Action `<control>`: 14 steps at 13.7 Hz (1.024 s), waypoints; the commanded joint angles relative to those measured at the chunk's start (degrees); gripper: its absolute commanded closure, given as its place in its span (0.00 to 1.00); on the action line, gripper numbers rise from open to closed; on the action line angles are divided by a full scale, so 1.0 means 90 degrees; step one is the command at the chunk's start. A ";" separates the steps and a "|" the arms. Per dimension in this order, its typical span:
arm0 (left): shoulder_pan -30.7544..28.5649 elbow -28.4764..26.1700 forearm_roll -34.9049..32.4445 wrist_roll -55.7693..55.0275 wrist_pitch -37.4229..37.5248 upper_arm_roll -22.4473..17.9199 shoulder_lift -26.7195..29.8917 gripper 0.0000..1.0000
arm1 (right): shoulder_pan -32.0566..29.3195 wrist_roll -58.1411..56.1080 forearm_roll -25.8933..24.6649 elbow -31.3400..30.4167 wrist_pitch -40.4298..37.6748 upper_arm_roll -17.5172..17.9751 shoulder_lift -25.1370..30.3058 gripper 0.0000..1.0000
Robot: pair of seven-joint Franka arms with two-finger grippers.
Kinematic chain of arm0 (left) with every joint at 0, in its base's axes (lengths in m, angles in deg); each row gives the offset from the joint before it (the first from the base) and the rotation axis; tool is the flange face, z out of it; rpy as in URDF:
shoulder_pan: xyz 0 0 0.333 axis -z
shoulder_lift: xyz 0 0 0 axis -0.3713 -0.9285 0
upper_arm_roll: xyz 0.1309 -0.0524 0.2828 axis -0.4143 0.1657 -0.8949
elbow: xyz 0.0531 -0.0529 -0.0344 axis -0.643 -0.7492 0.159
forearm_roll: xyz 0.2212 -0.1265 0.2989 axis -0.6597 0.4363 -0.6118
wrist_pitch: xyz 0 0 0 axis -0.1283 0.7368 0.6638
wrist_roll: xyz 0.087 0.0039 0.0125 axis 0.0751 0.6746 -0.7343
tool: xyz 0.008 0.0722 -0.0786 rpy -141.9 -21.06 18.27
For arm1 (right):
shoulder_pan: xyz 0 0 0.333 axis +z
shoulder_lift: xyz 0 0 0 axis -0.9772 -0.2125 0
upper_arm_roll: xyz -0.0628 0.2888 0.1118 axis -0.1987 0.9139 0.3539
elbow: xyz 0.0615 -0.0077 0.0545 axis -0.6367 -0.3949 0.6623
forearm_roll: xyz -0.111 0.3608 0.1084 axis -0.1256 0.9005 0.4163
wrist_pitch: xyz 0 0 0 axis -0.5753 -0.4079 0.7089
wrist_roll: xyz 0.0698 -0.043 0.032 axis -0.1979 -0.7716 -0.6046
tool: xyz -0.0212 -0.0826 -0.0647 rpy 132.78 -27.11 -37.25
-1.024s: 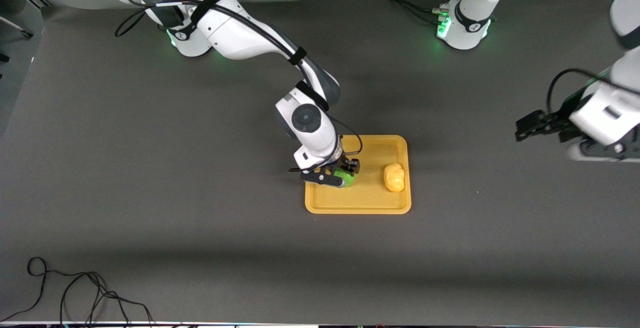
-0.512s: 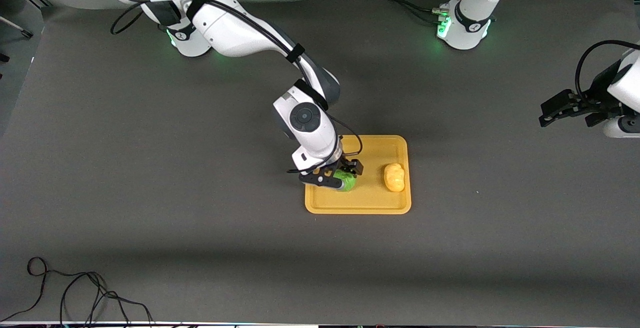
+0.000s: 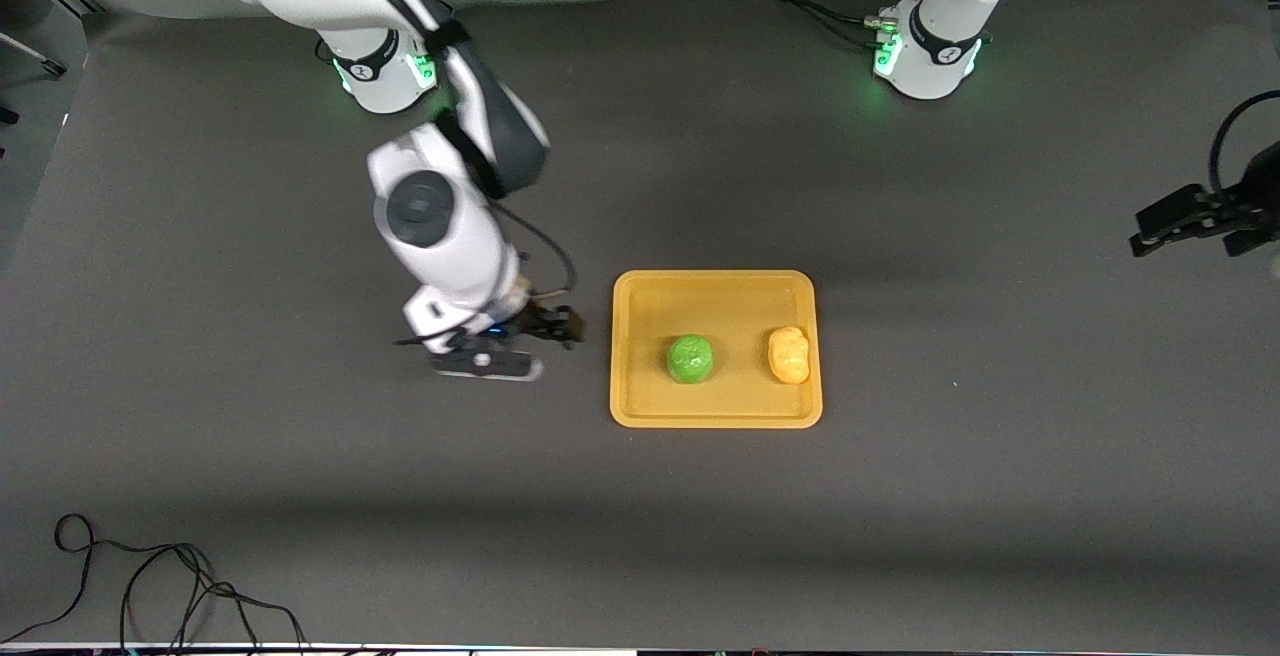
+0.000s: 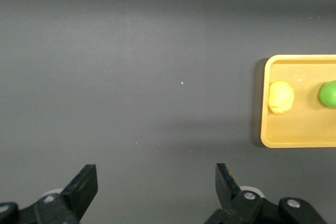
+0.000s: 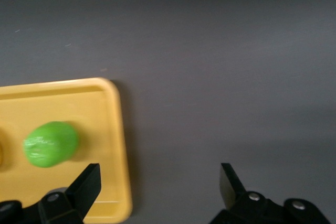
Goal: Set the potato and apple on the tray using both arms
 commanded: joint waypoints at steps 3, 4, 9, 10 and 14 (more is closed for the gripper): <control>-0.0004 -0.0371 0.0047 -0.0251 -0.0176 0.0124 0.0322 0.00 | 0.0073 -0.0343 -0.0054 -0.1387 -0.0570 -0.1132 0.1814 0.00; 0.0064 -0.0361 0.0047 -0.0370 -0.0186 0.0173 0.0313 0.00 | 0.0073 -0.0285 -0.0064 -0.1164 -0.0845 -0.1260 0.1863 0.00; 0.0406 -0.0380 -0.0060 -0.0683 -0.0079 0.0271 0.0362 0.00 | -0.0705 -0.1578 -0.0279 0.0361 -0.2525 -0.1321 0.1639 0.00; 0.0445 -0.0390 -0.0138 -0.0713 -0.0079 0.0271 0.0362 0.00 | -0.1220 -0.1863 -0.0279 0.0449 -0.2711 -0.0924 0.1726 0.00; 0.0397 -0.0390 -0.0177 -0.0674 -0.0069 0.0261 0.0362 0.00 | -0.3059 -0.2256 -0.0784 0.0352 -0.2917 0.0515 0.2273 0.00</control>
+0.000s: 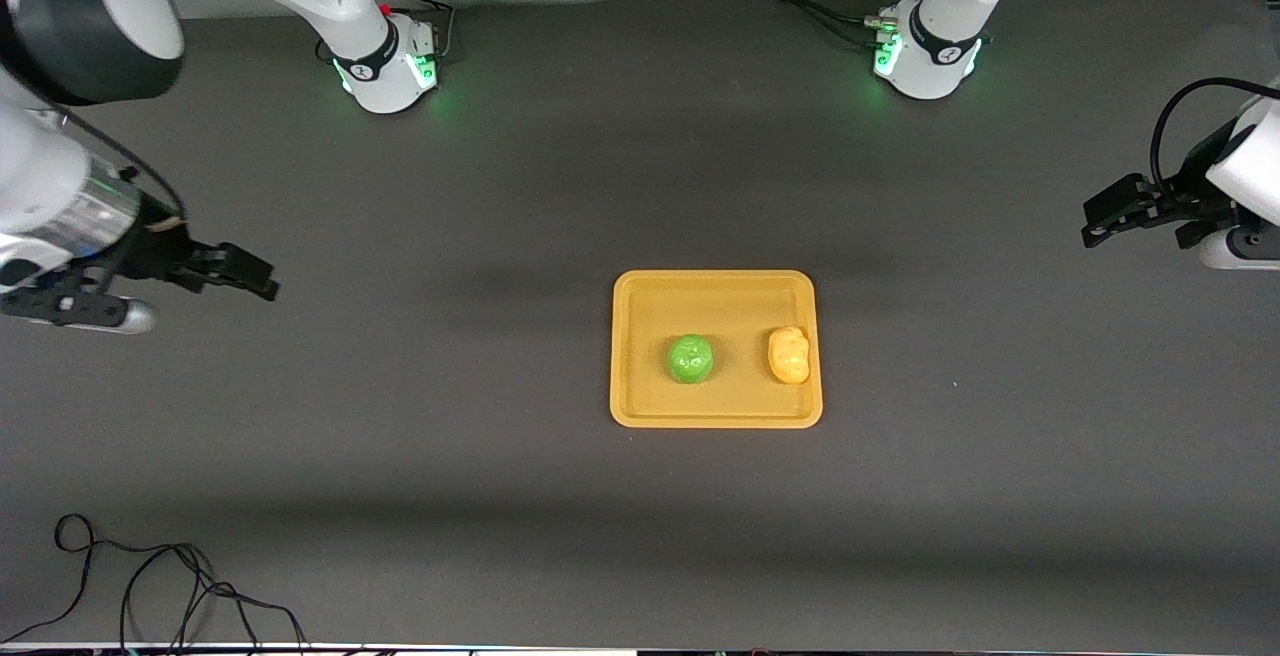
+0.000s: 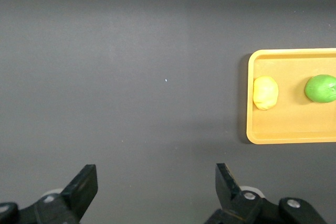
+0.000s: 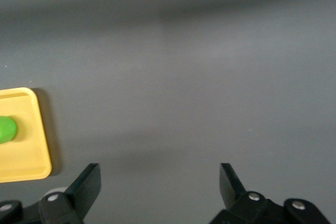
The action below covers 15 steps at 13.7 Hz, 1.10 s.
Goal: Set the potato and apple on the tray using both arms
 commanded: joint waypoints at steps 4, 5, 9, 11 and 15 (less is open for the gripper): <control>0.0022 -0.0200 -0.0066 -0.0100 -0.0081 -0.0036 0.0170 0.00 | -0.1702 -0.0071 -0.0390 -0.0141 -0.0631 0.1545 0.0734 0.00; 0.0022 -0.0200 -0.0066 -0.0100 -0.0080 -0.0036 0.0170 0.00 | -0.1840 0.0056 -0.0400 -0.0190 -0.0631 0.1800 0.0774 0.00; 0.0013 -0.0239 -0.0085 -0.0090 -0.0080 -0.0036 0.0170 0.00 | -0.2124 0.0321 -0.0391 -0.0396 -0.0524 0.2076 0.0648 0.00; 0.0013 -0.0239 -0.0066 -0.0090 -0.0080 -0.0036 0.0170 0.00 | -0.2203 0.0330 -0.0332 -0.0551 -0.0281 0.2241 0.0628 0.00; 0.0013 -0.0249 -0.0066 -0.0090 -0.0080 -0.0036 0.0160 0.00 | -0.2154 0.0301 -0.0332 -0.0591 -0.0094 0.2252 0.0628 0.00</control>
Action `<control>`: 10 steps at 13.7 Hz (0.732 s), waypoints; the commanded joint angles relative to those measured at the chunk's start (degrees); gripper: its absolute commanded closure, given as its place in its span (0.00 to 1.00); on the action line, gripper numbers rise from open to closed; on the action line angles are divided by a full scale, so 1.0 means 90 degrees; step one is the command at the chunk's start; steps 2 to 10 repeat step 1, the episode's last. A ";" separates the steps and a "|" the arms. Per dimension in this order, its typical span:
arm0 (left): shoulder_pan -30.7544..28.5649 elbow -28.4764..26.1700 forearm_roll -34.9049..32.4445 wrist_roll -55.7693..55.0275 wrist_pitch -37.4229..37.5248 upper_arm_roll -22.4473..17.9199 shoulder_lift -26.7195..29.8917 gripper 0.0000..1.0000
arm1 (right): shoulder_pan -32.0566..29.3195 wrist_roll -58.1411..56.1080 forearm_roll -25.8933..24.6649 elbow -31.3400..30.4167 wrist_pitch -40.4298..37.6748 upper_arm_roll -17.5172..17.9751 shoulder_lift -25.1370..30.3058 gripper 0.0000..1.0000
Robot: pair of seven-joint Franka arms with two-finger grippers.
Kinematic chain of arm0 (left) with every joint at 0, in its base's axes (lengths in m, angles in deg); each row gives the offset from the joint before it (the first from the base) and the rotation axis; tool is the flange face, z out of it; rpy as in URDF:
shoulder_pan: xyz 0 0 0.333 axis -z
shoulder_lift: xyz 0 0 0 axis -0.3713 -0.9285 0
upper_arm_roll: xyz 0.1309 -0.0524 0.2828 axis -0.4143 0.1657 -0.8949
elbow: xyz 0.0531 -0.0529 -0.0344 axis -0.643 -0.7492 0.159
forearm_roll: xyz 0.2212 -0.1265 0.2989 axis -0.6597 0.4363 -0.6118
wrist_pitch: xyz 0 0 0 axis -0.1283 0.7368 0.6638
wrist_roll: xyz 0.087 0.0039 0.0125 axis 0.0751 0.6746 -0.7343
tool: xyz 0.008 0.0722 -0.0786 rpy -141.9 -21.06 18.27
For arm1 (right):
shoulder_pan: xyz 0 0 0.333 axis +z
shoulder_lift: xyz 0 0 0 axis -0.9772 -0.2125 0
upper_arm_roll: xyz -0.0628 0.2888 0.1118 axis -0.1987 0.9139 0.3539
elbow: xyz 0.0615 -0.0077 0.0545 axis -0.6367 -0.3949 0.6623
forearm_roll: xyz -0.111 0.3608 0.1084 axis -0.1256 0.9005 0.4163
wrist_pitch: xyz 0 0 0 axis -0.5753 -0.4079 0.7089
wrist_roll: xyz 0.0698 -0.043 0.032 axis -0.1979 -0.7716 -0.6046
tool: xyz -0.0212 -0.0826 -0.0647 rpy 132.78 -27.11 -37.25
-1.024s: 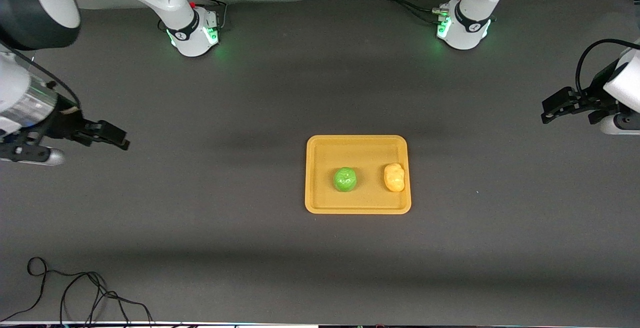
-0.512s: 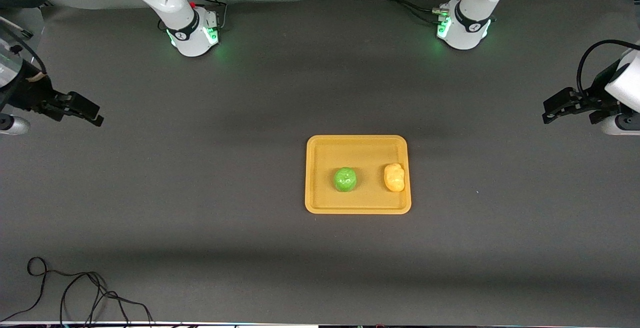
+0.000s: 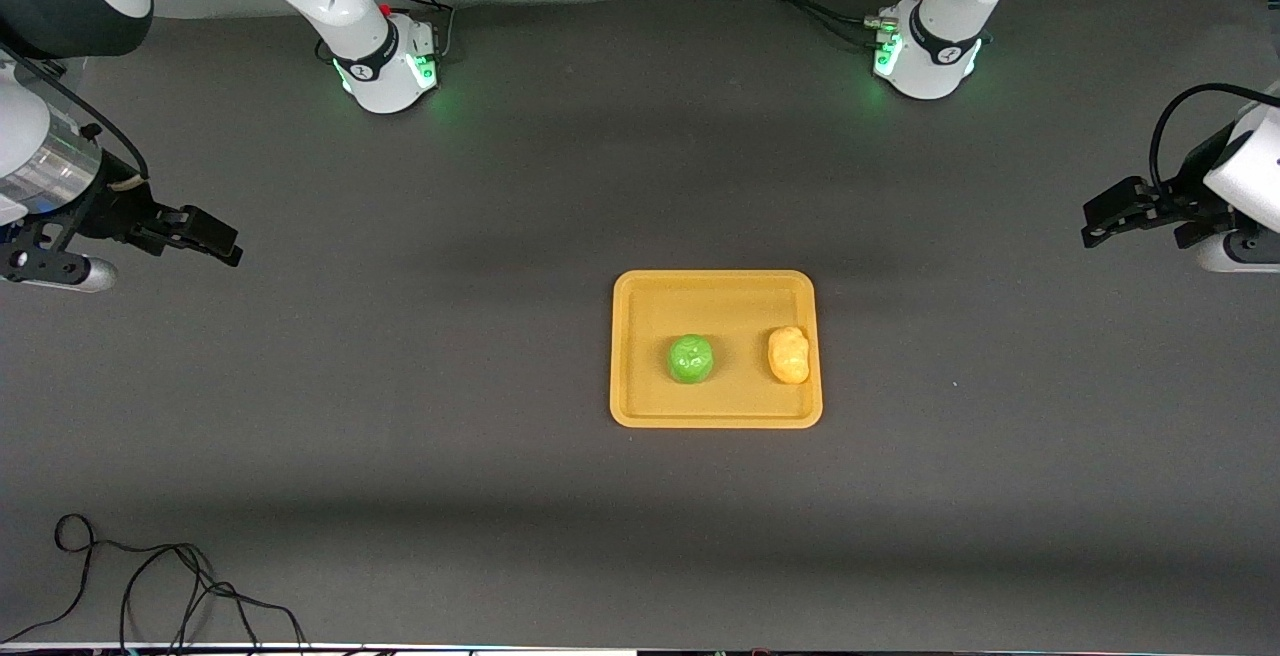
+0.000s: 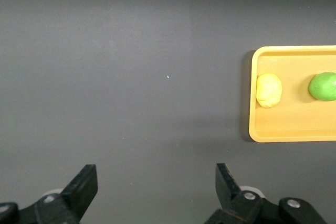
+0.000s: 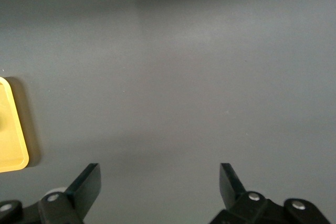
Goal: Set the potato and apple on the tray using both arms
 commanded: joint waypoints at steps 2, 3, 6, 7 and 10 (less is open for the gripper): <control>0.0014 -0.0156 -0.0062 -0.0089 -0.0078 -0.0010 0.0158 0.00 | -0.0064 0.0026 -0.0020 -0.0021 0.0143 0.0082 0.0044 0.00; 0.0014 -0.0156 -0.0062 -0.0089 -0.0078 -0.0010 0.0158 0.00 | -0.0064 0.0026 -0.0020 -0.0021 0.0143 0.0082 0.0044 0.00; 0.0014 -0.0156 -0.0062 -0.0089 -0.0078 -0.0010 0.0158 0.00 | -0.0064 0.0026 -0.0020 -0.0021 0.0143 0.0082 0.0044 0.00; 0.0014 -0.0156 -0.0062 -0.0089 -0.0078 -0.0010 0.0158 0.00 | -0.0064 0.0026 -0.0020 -0.0021 0.0143 0.0082 0.0044 0.00; 0.0014 -0.0156 -0.0062 -0.0089 -0.0078 -0.0010 0.0158 0.00 | -0.0064 0.0026 -0.0020 -0.0021 0.0143 0.0082 0.0044 0.00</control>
